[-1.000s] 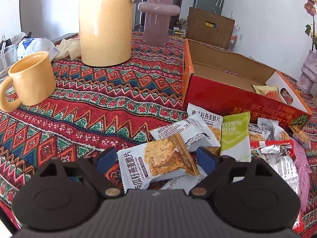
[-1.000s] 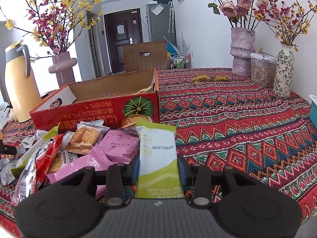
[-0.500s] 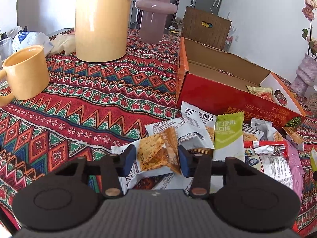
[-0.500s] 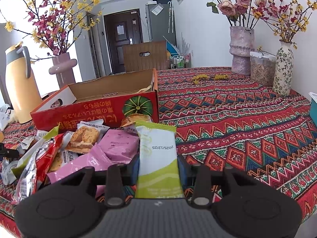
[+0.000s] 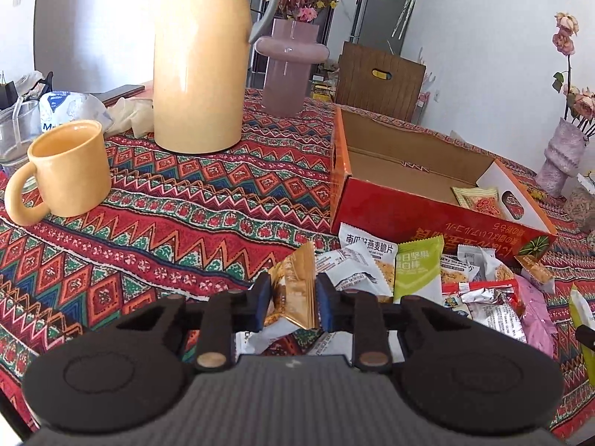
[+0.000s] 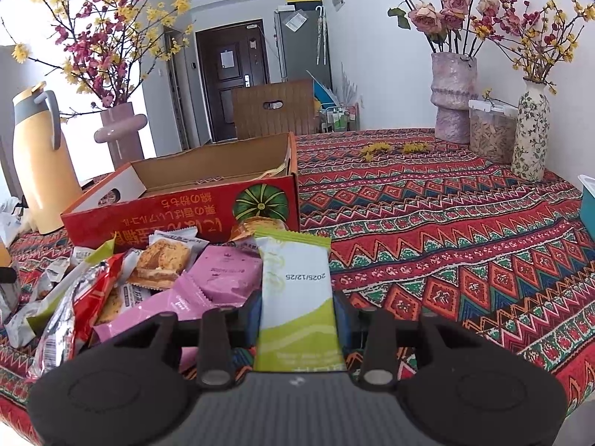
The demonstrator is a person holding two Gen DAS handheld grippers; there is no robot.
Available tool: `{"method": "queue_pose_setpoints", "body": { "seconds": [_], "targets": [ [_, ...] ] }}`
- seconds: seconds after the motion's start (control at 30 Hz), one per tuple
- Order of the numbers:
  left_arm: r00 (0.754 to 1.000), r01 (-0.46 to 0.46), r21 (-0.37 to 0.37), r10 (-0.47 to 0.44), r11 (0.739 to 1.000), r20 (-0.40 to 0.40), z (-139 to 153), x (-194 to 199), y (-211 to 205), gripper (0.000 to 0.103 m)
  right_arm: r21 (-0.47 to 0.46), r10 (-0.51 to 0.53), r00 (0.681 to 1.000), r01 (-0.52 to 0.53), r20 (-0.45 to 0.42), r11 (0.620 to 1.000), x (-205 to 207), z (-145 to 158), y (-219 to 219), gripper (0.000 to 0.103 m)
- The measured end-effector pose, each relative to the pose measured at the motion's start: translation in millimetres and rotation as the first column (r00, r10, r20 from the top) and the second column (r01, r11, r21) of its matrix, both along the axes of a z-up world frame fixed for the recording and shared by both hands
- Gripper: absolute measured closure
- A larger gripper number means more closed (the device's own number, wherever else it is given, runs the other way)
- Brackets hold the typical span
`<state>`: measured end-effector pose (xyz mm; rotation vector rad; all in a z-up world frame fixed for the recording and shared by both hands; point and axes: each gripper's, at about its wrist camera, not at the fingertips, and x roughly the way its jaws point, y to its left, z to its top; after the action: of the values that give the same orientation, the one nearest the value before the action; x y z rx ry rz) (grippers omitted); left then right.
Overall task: Organize snacks
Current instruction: 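Lift both held packets and carry them over the cardboard box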
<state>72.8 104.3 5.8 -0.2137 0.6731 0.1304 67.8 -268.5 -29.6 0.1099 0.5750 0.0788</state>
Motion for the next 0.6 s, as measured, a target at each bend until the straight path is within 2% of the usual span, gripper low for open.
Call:
{"method": "queue_pose_setpoints", "body": {
  "seconds": [0.37,0.6],
  "targets": [
    [0.997,-0.073,0.001,0.073,0.997,-0.021,-6,-4,31,0.076,-0.006,0.0,1.0,0.0,-0.002,1.0,-1,1,3,0.065],
    [0.998,-0.057,-0.007,0.057,0.998,-0.04,-14,-1,31,0.076,-0.013,0.003,1.0,-0.003,-0.006,1.0,0,0,6,0.065]
  ]
}}
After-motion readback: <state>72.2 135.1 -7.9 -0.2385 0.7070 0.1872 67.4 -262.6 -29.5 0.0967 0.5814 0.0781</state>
